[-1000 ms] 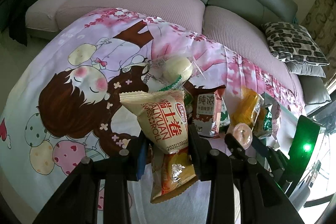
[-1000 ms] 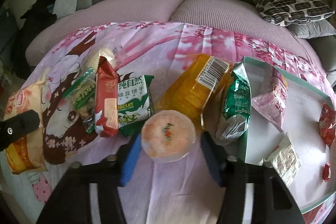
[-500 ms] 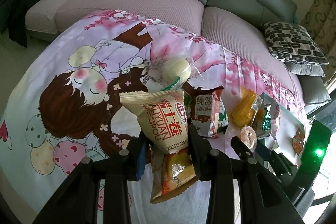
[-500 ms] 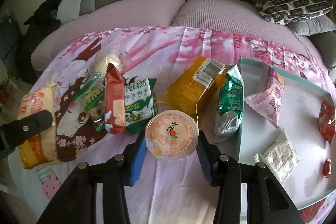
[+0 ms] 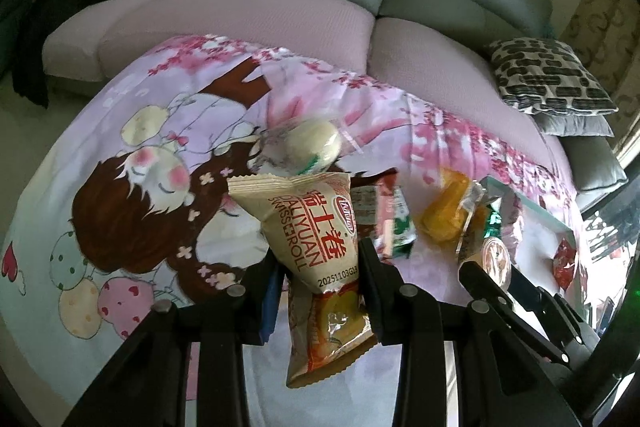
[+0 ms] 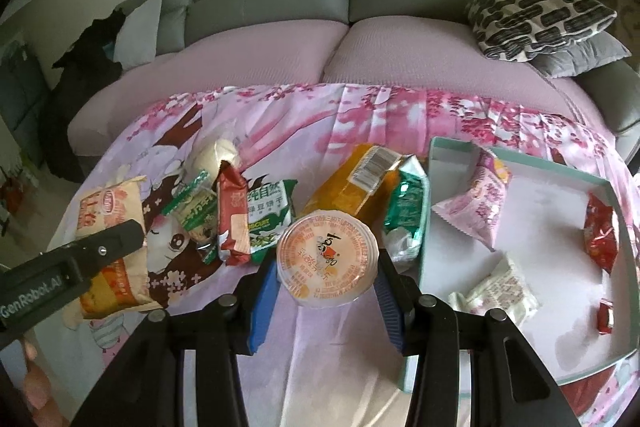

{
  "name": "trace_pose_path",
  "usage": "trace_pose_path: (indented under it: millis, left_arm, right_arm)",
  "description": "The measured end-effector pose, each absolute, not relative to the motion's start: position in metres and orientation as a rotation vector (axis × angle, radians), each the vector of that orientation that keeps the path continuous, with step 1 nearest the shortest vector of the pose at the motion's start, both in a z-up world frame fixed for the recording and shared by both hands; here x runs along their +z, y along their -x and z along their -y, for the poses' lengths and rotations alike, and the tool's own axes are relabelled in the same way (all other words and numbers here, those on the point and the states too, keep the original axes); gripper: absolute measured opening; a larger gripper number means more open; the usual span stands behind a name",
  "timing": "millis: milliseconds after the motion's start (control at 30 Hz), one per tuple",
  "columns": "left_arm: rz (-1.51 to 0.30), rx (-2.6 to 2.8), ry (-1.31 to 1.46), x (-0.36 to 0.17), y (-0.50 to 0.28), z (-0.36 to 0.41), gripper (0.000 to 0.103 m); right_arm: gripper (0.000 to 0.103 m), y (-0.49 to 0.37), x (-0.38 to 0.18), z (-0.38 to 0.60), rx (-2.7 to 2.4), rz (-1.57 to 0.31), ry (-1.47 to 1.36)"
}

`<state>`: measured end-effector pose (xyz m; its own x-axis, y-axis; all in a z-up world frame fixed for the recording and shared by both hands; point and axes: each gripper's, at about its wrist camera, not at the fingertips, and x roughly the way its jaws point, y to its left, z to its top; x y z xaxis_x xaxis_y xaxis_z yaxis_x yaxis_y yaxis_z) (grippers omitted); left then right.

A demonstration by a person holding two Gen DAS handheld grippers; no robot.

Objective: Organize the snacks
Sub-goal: 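Carry the yellow packet and jelly cup over the tray with both grippers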

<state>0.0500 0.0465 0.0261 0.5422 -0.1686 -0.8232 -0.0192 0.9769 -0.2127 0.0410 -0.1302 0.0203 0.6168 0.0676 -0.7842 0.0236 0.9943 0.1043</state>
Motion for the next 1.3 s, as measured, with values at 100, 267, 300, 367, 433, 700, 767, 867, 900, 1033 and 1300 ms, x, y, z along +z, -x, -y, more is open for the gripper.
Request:
trace_pose_path:
  millis: [100, 267, 300, 367, 433, 700, 767, 867, 900, 1033, 1300]
  left_arm:
    - [-0.987, -0.122, 0.201, 0.028, -0.050, -0.035, 0.038]
    - [-0.969, -0.164, 0.185, 0.032, -0.049, -0.016, 0.038]
    - [-0.963, -0.173, 0.180, 0.034, -0.048, -0.012, 0.038]
    - [-0.952, -0.197, 0.169, 0.036, -0.048, -0.001, 0.038]
    - [-0.947, -0.218, 0.158, 0.037, -0.048, 0.008, 0.038]
    - [-0.920, -0.312, 0.097, 0.040, -0.045, 0.055, 0.038]
    - [-0.907, -0.331, 0.084, 0.042, -0.044, 0.064, 0.038]
    - [-0.891, -0.358, 0.071, 0.043, -0.041, 0.077, 0.038]
    - [-0.887, -0.367, 0.066, 0.044, -0.041, 0.082, 0.038]
    - [-0.868, -0.406, 0.035, 0.045, -0.039, 0.102, 0.038]
    - [-0.838, -0.498, -0.039, 0.041, -0.034, 0.149, 0.038]
  right_arm:
    - [0.049, -0.037, 0.027, 0.144, -0.002, -0.894, -0.123]
    - [0.049, -0.033, 0.033, 0.180, -0.085, -0.879, -0.178]
    - [0.049, -0.031, 0.034, 0.187, -0.100, -0.878, -0.190]
    - [0.049, -0.029, 0.035, 0.202, -0.137, -0.875, -0.211]
    - [0.049, -0.026, 0.038, 0.218, -0.176, -0.868, -0.226]
    - [0.049, -0.009, 0.049, 0.272, -0.300, -0.830, -0.297]
    - [0.049, -0.003, 0.050, 0.286, -0.331, -0.821, -0.317]
    - [0.049, 0.005, 0.052, 0.304, -0.373, -0.810, -0.343]
    - [0.049, 0.007, 0.053, 0.312, -0.392, -0.805, -0.354]
    - [0.049, 0.018, 0.054, 0.332, -0.441, -0.794, -0.386]
    - [0.049, 0.032, 0.051, 0.358, -0.491, -0.788, -0.436]
